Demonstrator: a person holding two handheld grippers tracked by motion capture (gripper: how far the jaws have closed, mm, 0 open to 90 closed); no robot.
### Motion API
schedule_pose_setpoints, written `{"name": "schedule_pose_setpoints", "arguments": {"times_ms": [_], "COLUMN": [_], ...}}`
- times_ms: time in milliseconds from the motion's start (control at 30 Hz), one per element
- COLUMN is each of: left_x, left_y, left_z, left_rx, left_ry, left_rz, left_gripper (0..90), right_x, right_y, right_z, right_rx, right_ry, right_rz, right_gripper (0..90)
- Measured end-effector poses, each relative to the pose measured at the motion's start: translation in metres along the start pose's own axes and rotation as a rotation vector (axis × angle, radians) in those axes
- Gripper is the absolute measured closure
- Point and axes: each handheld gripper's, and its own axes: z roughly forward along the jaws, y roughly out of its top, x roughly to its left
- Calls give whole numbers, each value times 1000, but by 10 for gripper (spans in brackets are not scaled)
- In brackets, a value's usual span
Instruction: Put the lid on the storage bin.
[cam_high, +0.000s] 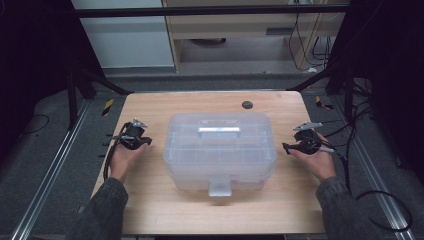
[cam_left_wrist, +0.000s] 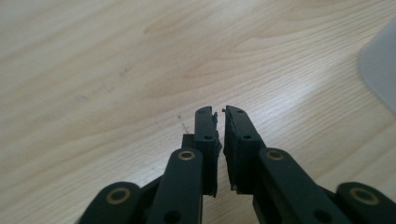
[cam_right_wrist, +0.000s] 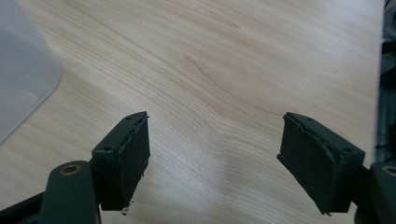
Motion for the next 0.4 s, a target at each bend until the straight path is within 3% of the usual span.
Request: {"name": "schedule_pose_setpoints", "arguments": {"times_ms": [100,233,267,300,367,400], "left_x": [-5,-9,-8,-6,-2,-1], "left_y": [-10,-17,-19,-21,-27,-28], "left_z": [8,11,12,14,17,17], "left_rx": [-27,-98,-112,-125,-163,-158], "left_ry": [17,79,76,66,40,42], "left_rz": [-22,-39,-53,-76,-136,-134], "left_gripper": [730,483,359,359,244,215], "right_x": [-2,-2,-2,-2,0,0], "right_y": [-8,-15,-16,-16,-16,-15], "right_z": [13,24,26,26,29,30], "right_rx": [-5,-43,-56,-56,-63,-54], "right_ry": [19,44,41,41,39,26], "right_rz": [60,126,123,123,132,142], "right_gripper": [236,193,150,150,90,53]}}
